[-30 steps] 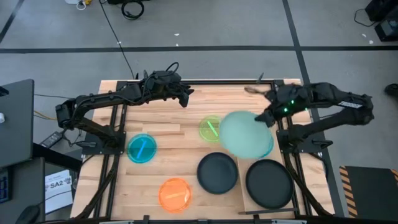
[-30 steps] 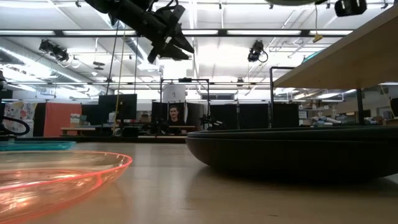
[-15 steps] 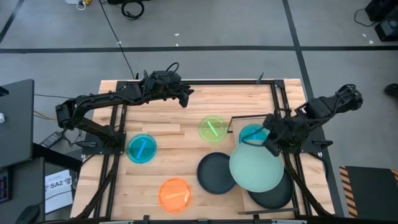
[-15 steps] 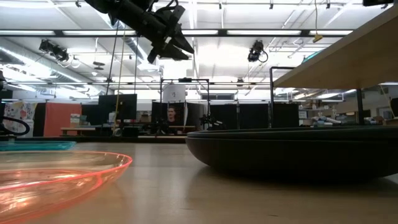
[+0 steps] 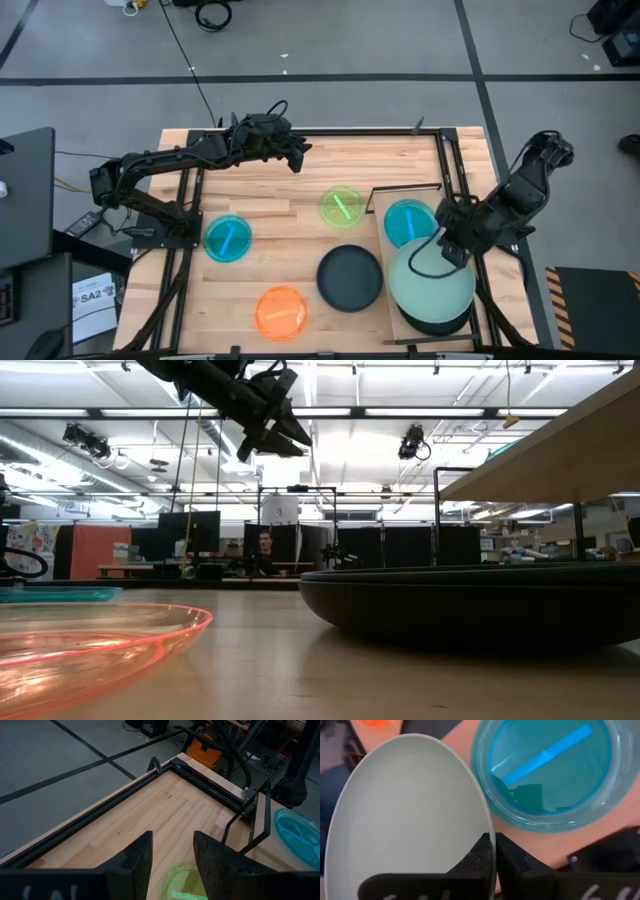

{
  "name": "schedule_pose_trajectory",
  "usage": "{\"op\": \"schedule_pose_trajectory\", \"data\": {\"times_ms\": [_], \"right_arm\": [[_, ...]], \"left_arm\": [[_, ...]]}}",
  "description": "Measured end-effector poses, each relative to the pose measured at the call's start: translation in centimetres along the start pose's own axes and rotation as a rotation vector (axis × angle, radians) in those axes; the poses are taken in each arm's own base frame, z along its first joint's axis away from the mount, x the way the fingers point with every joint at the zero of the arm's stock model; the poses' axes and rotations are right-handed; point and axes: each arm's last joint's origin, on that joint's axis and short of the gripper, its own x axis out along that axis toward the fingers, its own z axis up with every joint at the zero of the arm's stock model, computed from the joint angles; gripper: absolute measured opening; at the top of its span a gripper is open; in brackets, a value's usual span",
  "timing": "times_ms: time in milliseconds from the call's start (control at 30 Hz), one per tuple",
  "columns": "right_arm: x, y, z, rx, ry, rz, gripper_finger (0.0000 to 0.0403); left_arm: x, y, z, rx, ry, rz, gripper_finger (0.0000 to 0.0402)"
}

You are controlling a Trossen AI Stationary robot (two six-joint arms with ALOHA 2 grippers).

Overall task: Place and stack plates onto a shelf
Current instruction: Stack the gray plate on top of the black plate on the shelf

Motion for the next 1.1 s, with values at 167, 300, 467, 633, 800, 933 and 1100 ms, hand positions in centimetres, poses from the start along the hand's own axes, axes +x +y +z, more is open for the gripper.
{"op": "schedule_pose_trajectory", "data": {"times_ms": [167,300,467,633,800,933,1100], "right_arm": [[0.3,0.5,-0.6,-0.042,0.014,-0.007,0.0020],[0.4,0.8,-1.0,-0.066,0.034,-0.008,0.0020],[0.7,1.2,-1.1,-0.078,0.058,-0.016,0.0020],[1.0,1.4,-1.2,-0.089,0.071,-0.028,0.0020],[1.1,1.5,-1.2,-0.090,0.081,-0.028,0.0020],[1.1,1.5,-1.2,-0.090,0.081,-0.028,0.0021],[1.1,1.5,-1.2,-0.090,0.081,-0.028,0.0030]], "left_arm": [[0.0,0.0,0.0,0.001,0.000,0.000,0.0149],[0.0,0.0,0.0,0.001,0.000,0.000,0.0149],[0.0,0.0,0.0,0.001,0.000,0.000,0.0149],[0.0,0.0,0.0,0.001,0.000,0.000,0.0149],[0.0,0.0,0.0,0.001,0.000,0.000,0.0149],[0.0,0.0,0.0,-0.006,0.000,0.000,0.0149],[0.0,0.0,0.0,-0.007,0.000,0.000,0.0149]]}}
